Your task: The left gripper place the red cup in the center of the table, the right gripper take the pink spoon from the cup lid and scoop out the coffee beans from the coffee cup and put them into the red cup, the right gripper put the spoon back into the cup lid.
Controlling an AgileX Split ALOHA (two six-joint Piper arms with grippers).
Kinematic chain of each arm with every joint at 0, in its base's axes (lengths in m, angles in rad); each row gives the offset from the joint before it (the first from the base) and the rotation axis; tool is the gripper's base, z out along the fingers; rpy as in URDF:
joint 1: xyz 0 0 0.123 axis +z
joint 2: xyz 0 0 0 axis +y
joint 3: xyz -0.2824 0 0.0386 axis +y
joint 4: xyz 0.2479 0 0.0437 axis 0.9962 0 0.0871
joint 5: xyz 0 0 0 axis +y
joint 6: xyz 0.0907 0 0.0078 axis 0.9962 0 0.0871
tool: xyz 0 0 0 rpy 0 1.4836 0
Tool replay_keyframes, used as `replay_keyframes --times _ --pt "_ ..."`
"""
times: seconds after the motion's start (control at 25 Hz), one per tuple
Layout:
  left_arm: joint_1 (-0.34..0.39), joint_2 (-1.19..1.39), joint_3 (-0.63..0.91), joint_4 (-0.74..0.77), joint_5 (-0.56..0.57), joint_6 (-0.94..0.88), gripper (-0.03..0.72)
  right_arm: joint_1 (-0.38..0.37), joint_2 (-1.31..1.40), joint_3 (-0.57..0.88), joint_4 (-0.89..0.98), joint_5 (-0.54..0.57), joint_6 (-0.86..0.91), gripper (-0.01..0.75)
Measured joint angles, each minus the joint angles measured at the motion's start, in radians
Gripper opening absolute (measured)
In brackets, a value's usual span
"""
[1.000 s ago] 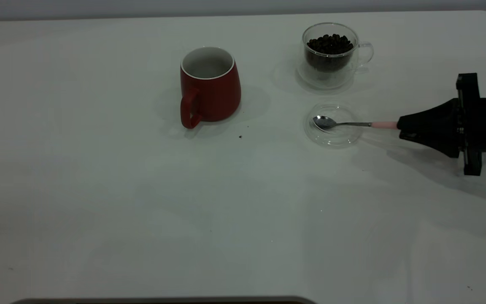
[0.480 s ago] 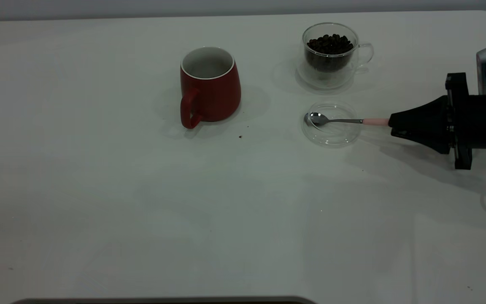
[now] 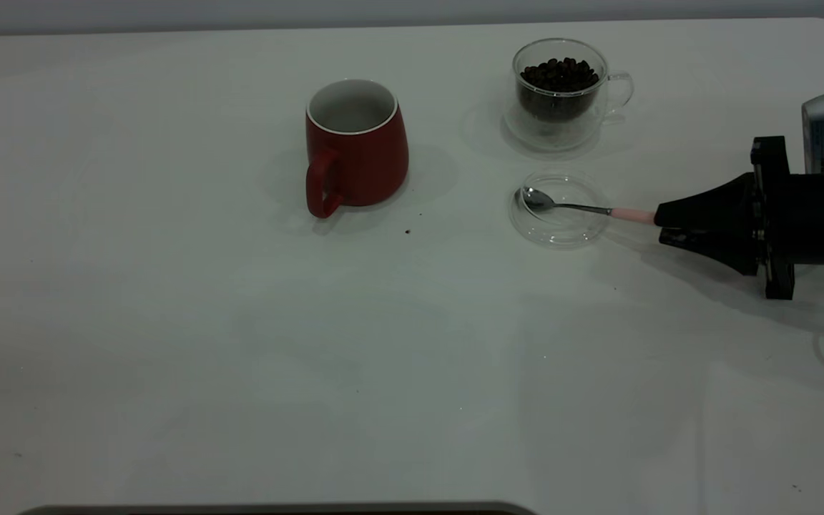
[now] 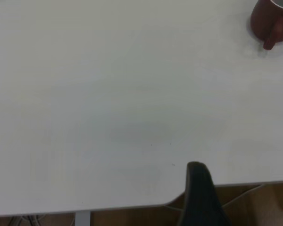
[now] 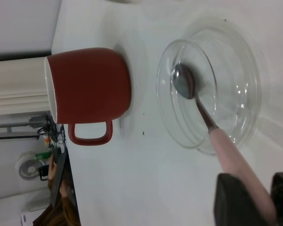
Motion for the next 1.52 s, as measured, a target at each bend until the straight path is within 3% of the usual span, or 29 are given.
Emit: replay_keyframes --times 0.24,0.36,0.56,0.84,1.08,1.32,1.52 --pt "0.000 0.000 0.000 0.000 0.000 0.000 0.529 0.000 0.000 0.000 0.000 0.017 0.000 0.521" --pt "0.000 0.000 0.000 0.000 0.000 0.000 0.529 -0.004 -0.010 0.001 -0.006 0.017 0.006 0.569" --pt "0.000 0.000 0.000 0.000 0.000 0.000 0.529 -0.063 -0.108 0.059 -0.043 -0.011 0.057 0.577" --pt "0.000 0.000 0.000 0.000 0.000 -0.002 0.529 -0.159 -0.352 0.208 -0.179 -0.189 0.167 0.577" --pt "0.000 0.000 0.000 0.000 0.000 -0.002 0.529 -0.160 -0.658 0.242 -0.565 -0.328 0.541 0.577" --pt "0.000 0.000 0.000 0.000 0.000 -0.002 0.529 -0.122 -1.085 0.250 -1.073 -0.265 1.052 0.577" --pt "0.000 0.000 0.000 0.000 0.000 -0.002 0.529 -0.118 -1.451 0.257 -1.372 -0.106 1.242 0.577"
